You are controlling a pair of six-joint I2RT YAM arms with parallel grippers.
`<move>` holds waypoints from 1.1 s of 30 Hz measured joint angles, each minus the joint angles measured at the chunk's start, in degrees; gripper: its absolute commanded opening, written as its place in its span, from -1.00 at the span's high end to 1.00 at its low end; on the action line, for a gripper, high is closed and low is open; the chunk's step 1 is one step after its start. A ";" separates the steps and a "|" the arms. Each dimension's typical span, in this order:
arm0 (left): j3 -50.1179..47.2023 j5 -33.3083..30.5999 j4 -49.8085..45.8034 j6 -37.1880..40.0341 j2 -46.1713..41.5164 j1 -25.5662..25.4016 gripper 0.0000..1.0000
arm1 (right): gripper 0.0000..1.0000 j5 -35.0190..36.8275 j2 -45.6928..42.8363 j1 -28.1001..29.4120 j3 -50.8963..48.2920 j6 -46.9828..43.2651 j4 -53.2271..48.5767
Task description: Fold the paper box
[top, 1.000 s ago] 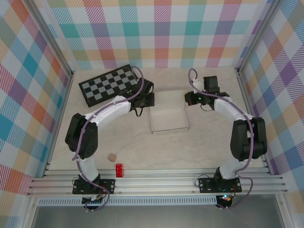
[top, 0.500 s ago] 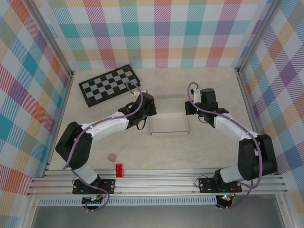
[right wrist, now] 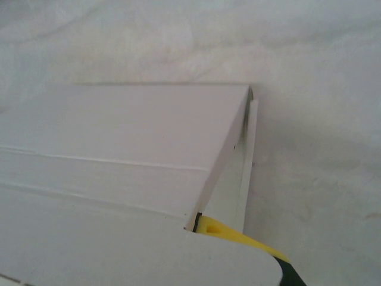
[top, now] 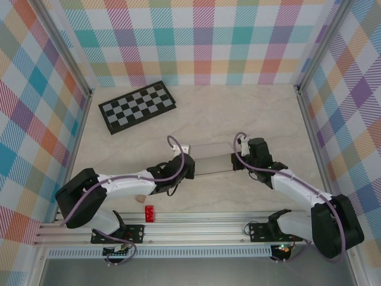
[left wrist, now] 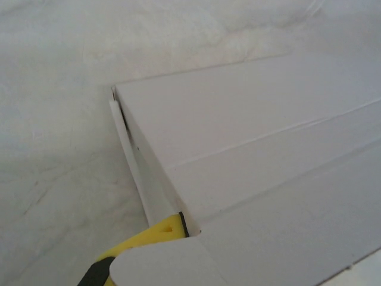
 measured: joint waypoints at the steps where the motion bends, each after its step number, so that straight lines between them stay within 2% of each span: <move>1: -0.13 -0.22 -0.22 -0.02 -0.31 -0.02 1.00 | 1.00 -0.15 -0.46 0.33 -0.15 0.17 -0.52; 7: -0.24 -0.13 -0.11 -1.20 -0.61 0.00 1.00 | 1.00 -0.22 -4.00 1.11 -1.03 1.22 -3.50; 12: -0.31 -0.11 0.24 -2.23 2.45 -0.04 1.00 | 0.98 -0.35 -4.85 1.68 -2.43 2.51 -5.97; 14: -0.28 -0.11 -0.09 -2.08 3.54 -0.09 1.00 | 0.85 -0.35 -4.26 1.90 -2.01 3.28 -7.76; 17: 0.24 -0.59 -1.92 -1.18 4.37 -0.24 1.00 | 0.81 -0.59 -1.60 2.08 -0.07 4.85 -11.58; 19: 0.98 -1.42 -3.56 -0.44 4.59 -0.33 1.00 | 0.71 -0.81 -0.79 2.14 0.76 6.01 -13.88; 24: 2.38 -3.67 -6.43 2.34 5.57 -0.35 1.00 | 0.47 -0.55 -5.42 2.25 1.49 8.55 -20.39; 29: 2.40 -5.18 -7.76 4.83 6.36 -0.35 1.00 | 0.46 1.40 -12.39 2.34 5.60 8.66 -29.68; 33: 2.49 -5.77 -8.02 6.29 6.36 -0.35 1.00 | 0.56 3.56 -15.93 2.34 11.89 8.41 -36.79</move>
